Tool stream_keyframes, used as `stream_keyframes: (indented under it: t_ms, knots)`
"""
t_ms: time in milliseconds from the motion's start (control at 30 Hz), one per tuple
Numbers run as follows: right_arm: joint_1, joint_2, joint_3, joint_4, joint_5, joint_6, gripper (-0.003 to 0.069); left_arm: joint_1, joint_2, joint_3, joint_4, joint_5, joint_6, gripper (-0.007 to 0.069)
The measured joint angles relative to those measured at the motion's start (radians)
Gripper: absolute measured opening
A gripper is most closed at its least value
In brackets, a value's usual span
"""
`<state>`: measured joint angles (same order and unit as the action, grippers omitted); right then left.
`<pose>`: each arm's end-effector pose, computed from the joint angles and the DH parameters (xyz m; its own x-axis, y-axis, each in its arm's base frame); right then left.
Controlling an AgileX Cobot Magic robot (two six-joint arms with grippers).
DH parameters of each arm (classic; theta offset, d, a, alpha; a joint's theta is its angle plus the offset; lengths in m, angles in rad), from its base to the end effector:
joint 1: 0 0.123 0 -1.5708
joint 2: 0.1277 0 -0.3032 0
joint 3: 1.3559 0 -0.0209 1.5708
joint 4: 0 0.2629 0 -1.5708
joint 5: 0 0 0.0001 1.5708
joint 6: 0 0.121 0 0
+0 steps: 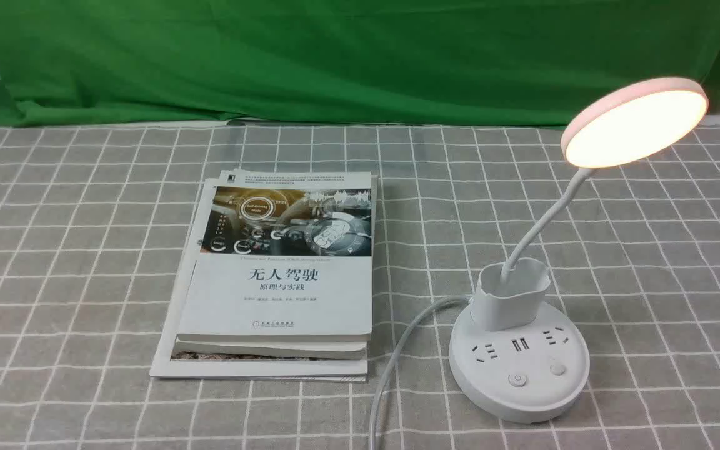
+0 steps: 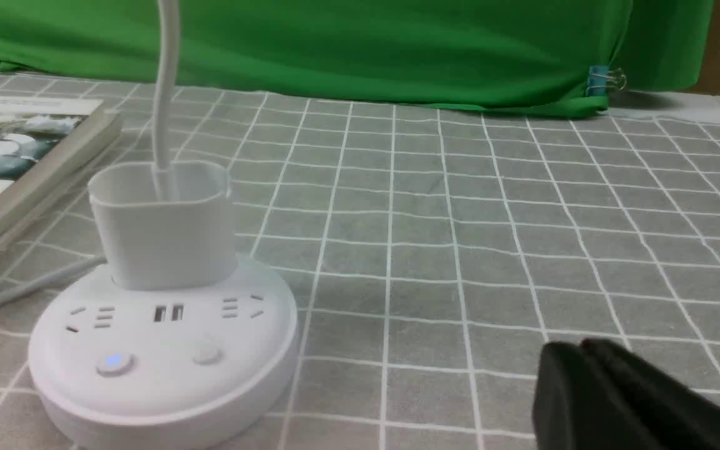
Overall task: Turn off the desk lamp on the grey coffee tablecloth by hand.
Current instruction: 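Press the power button on the lamp base to turn the lamp off with the right gripper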
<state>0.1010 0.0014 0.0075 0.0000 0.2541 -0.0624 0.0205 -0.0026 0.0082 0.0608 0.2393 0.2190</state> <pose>0.0785 0.0080 0.1822 -0.1674 -0.0796 -0.9827 -0.1115 0.9919 -0.0614 0.0789 0.0034 0.1840 -0.1601 0.2712 -0.9491 0.0096 0.9619 0.2733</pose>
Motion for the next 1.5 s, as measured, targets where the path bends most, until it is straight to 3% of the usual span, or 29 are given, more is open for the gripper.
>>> stream_keyframes:
  t_ms: [300, 833, 1033, 1300, 1500]
  knots:
    - [0.0, 0.0, 0.0, 0.0, -0.039, 0.0, 0.0048, 0.0, 0.0, 0.0, 0.0, 0.0, 0.0, 0.002]
    - [0.0, 0.0, 0.0, 0.0, -0.461, 0.149, 0.0048, 0.0, 0.0, 0.0, 0.003, 0.0, 0.0, 0.002]
    - [0.0, 0.055, -0.068, 0.0, -0.408, 0.2, 0.0048, 0.0, 0.0, 0.0, 0.003, 0.0, 0.0, 0.002]
    - [0.0, 0.343, -0.327, 0.0, -0.254, 0.285, 0.0048, 0.0, 0.0, 0.0, 0.003, 0.0, 0.0, 0.002]
    - [0.0, 0.535, -0.353, 0.0, -0.186, 0.255, 0.0048, 0.0, 0.0, 0.0, 0.003, 0.0, 0.0, 0.002]
